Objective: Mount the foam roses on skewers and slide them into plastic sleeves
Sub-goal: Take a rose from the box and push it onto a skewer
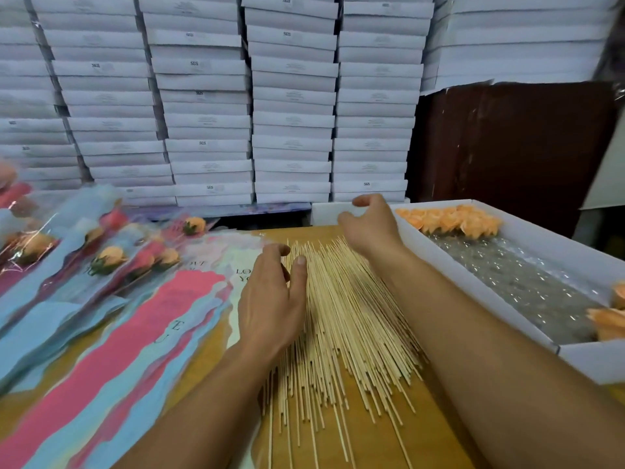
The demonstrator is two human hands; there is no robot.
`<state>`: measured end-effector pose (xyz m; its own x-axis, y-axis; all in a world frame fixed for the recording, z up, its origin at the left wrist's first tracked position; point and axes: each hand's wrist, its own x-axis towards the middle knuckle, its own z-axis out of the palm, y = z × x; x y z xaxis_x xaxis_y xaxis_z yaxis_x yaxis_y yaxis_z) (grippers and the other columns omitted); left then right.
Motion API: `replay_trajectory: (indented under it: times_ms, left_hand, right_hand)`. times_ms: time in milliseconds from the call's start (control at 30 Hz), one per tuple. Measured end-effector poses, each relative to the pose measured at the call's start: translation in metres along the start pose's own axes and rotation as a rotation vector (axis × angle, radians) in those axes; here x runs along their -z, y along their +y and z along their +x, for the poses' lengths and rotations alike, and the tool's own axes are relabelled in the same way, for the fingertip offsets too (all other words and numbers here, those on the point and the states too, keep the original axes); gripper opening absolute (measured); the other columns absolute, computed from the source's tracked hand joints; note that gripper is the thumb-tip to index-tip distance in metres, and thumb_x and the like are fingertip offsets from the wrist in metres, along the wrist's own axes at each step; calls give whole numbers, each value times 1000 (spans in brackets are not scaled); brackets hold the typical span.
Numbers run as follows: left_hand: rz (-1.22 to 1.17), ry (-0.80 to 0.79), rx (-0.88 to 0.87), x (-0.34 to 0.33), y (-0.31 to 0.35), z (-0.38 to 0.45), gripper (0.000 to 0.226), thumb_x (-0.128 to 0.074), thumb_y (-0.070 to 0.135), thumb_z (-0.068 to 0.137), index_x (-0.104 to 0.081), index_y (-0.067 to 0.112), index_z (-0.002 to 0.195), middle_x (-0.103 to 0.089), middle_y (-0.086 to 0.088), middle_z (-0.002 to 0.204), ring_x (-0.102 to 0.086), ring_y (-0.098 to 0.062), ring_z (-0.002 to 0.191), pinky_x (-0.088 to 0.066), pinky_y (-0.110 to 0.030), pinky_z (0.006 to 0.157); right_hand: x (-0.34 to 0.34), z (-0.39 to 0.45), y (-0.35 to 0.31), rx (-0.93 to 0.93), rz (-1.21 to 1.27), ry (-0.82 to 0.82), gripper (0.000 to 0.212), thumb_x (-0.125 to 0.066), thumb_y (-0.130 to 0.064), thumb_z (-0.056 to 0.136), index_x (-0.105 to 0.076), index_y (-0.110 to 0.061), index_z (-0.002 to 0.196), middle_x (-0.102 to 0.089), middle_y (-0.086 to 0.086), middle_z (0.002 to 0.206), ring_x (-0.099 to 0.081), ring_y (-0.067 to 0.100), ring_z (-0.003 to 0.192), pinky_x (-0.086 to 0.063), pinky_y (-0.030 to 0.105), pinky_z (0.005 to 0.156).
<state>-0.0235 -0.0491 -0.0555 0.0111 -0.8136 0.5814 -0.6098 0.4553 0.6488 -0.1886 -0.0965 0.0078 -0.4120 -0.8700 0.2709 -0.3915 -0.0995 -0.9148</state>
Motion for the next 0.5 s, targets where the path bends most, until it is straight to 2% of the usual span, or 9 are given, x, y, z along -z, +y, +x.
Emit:
replay_trajectory:
  times_ms: [100, 167, 233, 267, 333, 367, 400, 467, 500]
  left_hand:
    - [11, -5, 4, -2, -2, 0, 41, -37, 50, 100, -47, 23, 128, -62, 0, 96, -58, -20, 86, -48, -39, 76]
    - [15, -14, 5, -2, -3, -1, 42, -37, 51, 99, -47, 24, 129, -61, 2, 93, -58, -18, 85, -47, -39, 75]
    - [19, -23, 0, -3, -2, -1, 45, -34, 55, 97, -46, 25, 129, -60, 5, 93, -57, -17, 84, -47, -39, 75]
    - [22, -26, -4, -3, -2, -2, 47, -32, 57, 96, -46, 26, 129, -60, 5, 94, -57, -16, 84, -46, -38, 74]
    - [25, -30, -13, -5, -2, -2, 46, -32, 58, 96, -45, 28, 128, -60, 5, 94, -57, -15, 83, -45, -37, 72]
    - [28, -30, -17, -6, -2, -3, 44, -33, 57, 97, -45, 28, 128, -60, 5, 94, -56, -15, 82, -44, -36, 71]
    - [30, -31, -18, -6, -2, -3, 42, -34, 56, 98, -45, 28, 127, -59, 5, 94, -56, -14, 82, -43, -36, 70]
    - [33, -38, -17, -6, -2, -2, 40, -35, 54, 99, -44, 28, 128, -59, 5, 95, -56, -14, 81, -42, -35, 70]
    - [32, -40, -17, -6, -2, -2, 41, -35, 54, 99, -44, 28, 128, -59, 4, 95, -56, -15, 81, -43, -35, 70]
  right_hand:
    - [28, 37, -6, -48, -88, 70, 33, -61, -22, 93, -57, -14, 125, -63, 6, 112, -64, 27, 97, -49, 32, 71]
    - [53, 60, -1, -64, -211, 130, 7, -59, -15, 91, -62, -10, 96, -62, 7, 86, -61, 32, 86, -45, 30, 58]
    - [79, 79, 8, -119, -331, 167, 14, -58, -13, 89, -55, -8, 77, -56, 7, 74, -57, 30, 79, -35, 26, 50]
    - [93, 86, 12, -158, -393, 186, 14, -60, -13, 89, -56, -6, 78, -59, 9, 77, -59, 31, 79, -37, 27, 51]
    - [120, 94, 24, -210, -516, 229, 17, -64, -15, 91, -64, 1, 95, -68, 17, 93, -68, 34, 86, -46, 30, 61]
    - [133, 95, 29, -237, -574, 211, 21, -67, -16, 91, -65, 3, 100, -70, 19, 96, -69, 34, 86, -49, 33, 64]
    - [148, 94, 33, -265, -635, 152, 22, -70, -16, 91, -65, 4, 97, -71, 18, 89, -69, 32, 77, -49, 32, 61]
    - [177, 87, 37, -334, -773, -44, 27, -81, -18, 85, -66, 3, 82, -68, 14, 65, -61, 23, 52, -45, 27, 45]
    - [191, 84, 37, -389, -830, -145, 32, -87, -23, 78, -68, 2, 80, -68, 13, 62, -59, 21, 47, -42, 23, 39]
